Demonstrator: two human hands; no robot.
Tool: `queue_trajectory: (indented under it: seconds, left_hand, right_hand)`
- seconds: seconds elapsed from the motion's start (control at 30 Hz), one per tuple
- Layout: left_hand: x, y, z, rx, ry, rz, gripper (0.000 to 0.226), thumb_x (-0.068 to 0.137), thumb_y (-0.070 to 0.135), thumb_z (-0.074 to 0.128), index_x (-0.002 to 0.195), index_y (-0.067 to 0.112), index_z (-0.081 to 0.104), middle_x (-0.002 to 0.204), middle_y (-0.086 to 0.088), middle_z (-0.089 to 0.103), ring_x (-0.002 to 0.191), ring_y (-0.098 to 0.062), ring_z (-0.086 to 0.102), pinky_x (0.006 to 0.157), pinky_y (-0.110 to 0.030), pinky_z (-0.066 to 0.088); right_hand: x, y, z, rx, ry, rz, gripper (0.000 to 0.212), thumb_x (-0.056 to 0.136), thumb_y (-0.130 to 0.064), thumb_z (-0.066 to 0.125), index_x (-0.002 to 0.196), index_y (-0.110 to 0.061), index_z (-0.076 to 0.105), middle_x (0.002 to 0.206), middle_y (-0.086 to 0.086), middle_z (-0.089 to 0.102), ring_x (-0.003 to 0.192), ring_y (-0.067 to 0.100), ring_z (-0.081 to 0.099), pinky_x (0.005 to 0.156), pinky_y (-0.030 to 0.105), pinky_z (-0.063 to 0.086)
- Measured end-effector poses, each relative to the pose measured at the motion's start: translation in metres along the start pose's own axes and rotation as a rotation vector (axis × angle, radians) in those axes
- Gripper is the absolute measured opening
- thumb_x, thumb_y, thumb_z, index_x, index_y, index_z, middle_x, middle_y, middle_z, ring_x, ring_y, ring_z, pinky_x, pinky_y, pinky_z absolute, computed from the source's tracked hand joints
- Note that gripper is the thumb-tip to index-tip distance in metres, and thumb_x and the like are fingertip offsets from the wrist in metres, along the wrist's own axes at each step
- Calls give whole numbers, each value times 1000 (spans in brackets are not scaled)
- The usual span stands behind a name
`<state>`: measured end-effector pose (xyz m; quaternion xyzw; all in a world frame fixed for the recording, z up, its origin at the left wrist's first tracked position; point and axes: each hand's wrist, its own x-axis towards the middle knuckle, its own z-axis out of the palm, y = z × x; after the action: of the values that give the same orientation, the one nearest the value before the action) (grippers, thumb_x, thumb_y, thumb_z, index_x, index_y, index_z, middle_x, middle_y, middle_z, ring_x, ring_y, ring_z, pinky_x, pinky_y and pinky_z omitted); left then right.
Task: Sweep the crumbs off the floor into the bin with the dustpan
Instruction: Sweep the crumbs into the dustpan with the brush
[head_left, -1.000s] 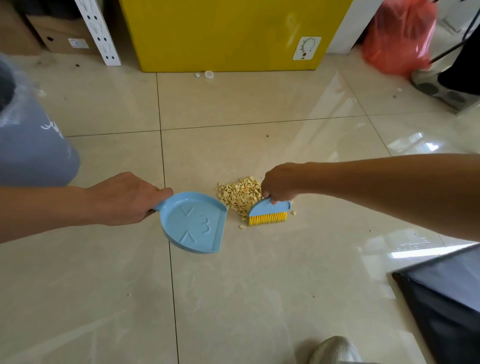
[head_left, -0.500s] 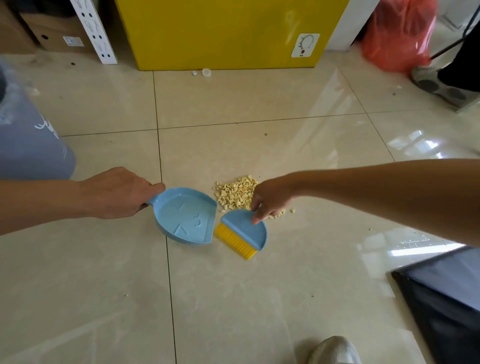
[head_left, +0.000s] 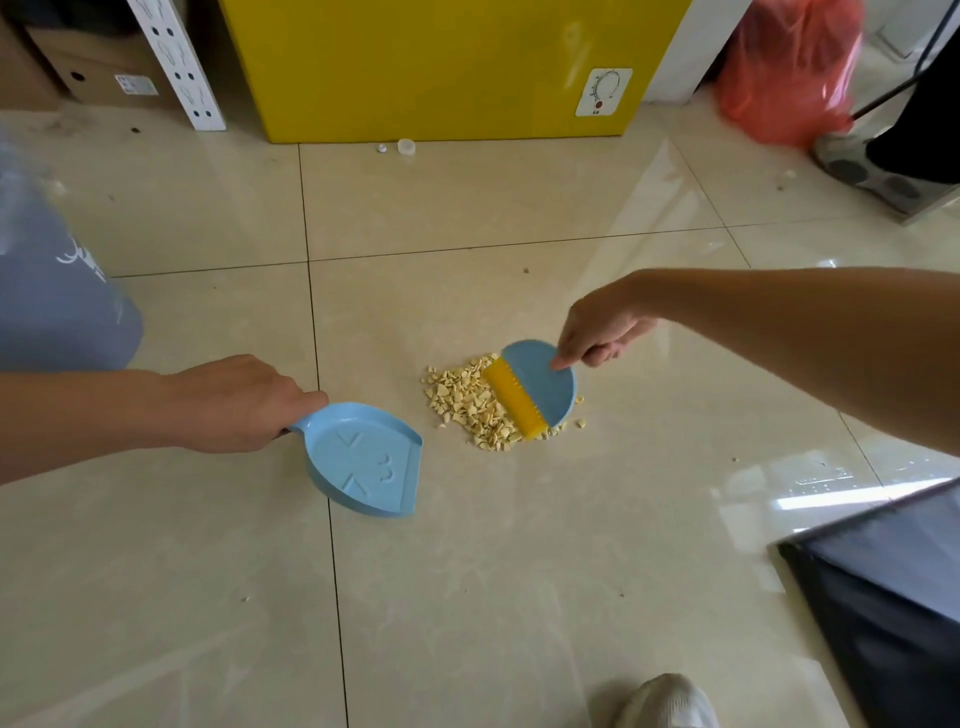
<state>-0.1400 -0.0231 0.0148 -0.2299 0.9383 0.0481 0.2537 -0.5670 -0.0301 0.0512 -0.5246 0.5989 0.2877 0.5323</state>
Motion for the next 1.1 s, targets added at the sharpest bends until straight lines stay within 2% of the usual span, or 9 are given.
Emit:
queue_trajectory:
  seconds: [0.1,0.23,0.4,0.53,0.7,0.8,0.87,0.97,1.1]
  left_hand:
    - [6,3,0,43,17,3,11,94,23,37,101,26,45,74,7,53,65,-17,52,56,-25,35]
    - [10,7,-1,39,-25,-39,9,95,24,39,100,25,46,66,7,43,61,-14,47,48,-17,25]
    - [10,5,2,-13,6,-32,13,93,25,39,103,27,47,79,6,58,68,-17,56,62,-26,42]
    - [14,3,2,-39,7,-45,9,92,24,40,98,28,46,76,4,58,65,-17,57,60,-28,43]
    - [13,1,1,-31,-4,-70,4,94,25,40,92,26,44,71,4,55,61,-16,53,54,-25,36]
    - [12,1,0,-23,-26,-86,5,95,28,41,90,28,40,69,7,49,63,-16,50,53,-24,31]
    - [12,-1,0,-56,-53,-106,6,96,32,42,92,27,43,70,7,51,64,-15,52,56,-25,36]
    - [13,-4,5,-94,-61,-109,16,94,44,45,100,29,45,79,8,57,71,-15,59,63,-28,44]
    - [15,-8,13,-114,-71,-132,35,95,62,37,106,29,35,91,10,56,81,-14,59,71,-29,48]
  right_hand:
    - [-12,39,-22,6,40,189,23,96,-31,61,80,-16,60,53,-4,43,45,9,32,49,22,24]
    - [-14,67,-17,-29,67,405,23,96,-31,60,89,-9,63,61,0,64,42,7,45,43,18,27]
    - [-9,40,7,-106,2,517,24,99,-23,47,91,-7,64,69,6,75,54,8,66,45,19,28]
    - [4,5,36,-143,-44,479,27,101,-18,40,87,-5,59,61,5,73,50,7,68,47,20,25]
    - [14,-19,48,-142,17,355,24,100,-18,42,84,-7,58,49,2,62,37,9,45,43,19,27]
    - [11,-25,49,-95,18,282,33,100,-19,40,72,-8,55,45,0,56,33,9,39,44,20,27]
    - [8,-29,48,-73,15,246,36,100,-20,40,68,-8,52,43,-1,53,32,8,37,44,20,26]
    - [-2,-31,36,-91,19,231,37,100,-20,40,66,-10,51,42,-3,48,32,8,35,44,20,25]
    - [-21,-20,11,-87,66,239,34,97,-20,43,66,-11,52,45,-1,48,36,10,35,46,22,26]
